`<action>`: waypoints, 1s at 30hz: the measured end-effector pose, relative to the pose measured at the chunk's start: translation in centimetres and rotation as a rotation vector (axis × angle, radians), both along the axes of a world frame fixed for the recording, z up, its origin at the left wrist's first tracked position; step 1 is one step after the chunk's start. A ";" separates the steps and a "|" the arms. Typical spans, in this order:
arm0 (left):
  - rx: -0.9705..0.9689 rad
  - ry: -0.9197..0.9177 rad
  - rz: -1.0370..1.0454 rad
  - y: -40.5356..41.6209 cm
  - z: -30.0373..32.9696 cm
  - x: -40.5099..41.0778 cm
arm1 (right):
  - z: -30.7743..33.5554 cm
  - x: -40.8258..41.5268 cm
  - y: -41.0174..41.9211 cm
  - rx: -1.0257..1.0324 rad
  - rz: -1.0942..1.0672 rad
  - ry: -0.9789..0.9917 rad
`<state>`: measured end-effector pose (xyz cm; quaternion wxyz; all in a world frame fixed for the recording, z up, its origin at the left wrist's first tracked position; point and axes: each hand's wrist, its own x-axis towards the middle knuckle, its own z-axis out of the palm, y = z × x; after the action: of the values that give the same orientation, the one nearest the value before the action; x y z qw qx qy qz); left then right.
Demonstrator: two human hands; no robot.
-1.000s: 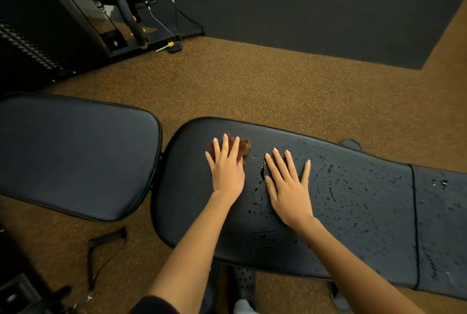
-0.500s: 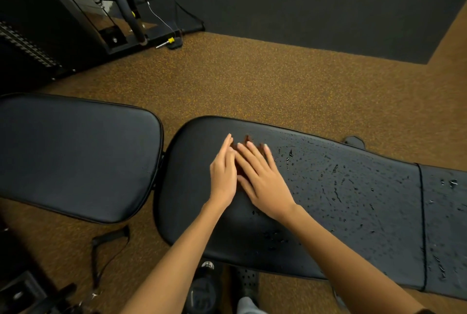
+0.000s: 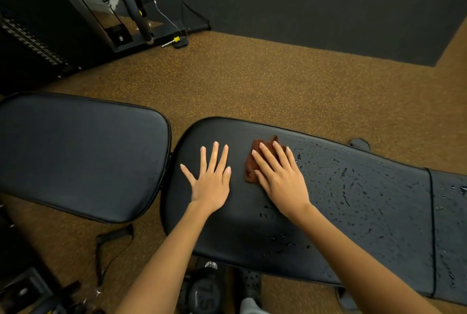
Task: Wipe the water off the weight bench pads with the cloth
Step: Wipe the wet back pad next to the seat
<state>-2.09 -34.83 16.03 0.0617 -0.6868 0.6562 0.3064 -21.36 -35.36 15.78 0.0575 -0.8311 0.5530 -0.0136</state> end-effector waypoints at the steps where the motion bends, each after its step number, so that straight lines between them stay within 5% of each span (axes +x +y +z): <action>1: 0.004 -0.007 -0.003 0.0 0.0 0.0 | 0.0 0.3 -0.7 0.013 -0.031 -0.007; 9: -0.001 -0.063 -0.012 0.1 0.0 -0.5 | -0.7 5.2 -5.9 0.129 -0.277 -0.220; 19: -0.053 -0.095 0.001 0.2 0.3 -0.8 | 0.7 -0.7 -2.4 0.195 0.122 -0.104; 30: -0.129 -0.110 -0.059 0.2 0.9 -3.2 | -0.1 2.1 -4.9 0.177 -0.255 -0.255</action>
<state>-5.33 -34.67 16.88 0.0621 -0.6856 0.6901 0.2233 -19.26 -40.22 15.68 0.1977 -0.7374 0.6412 -0.0776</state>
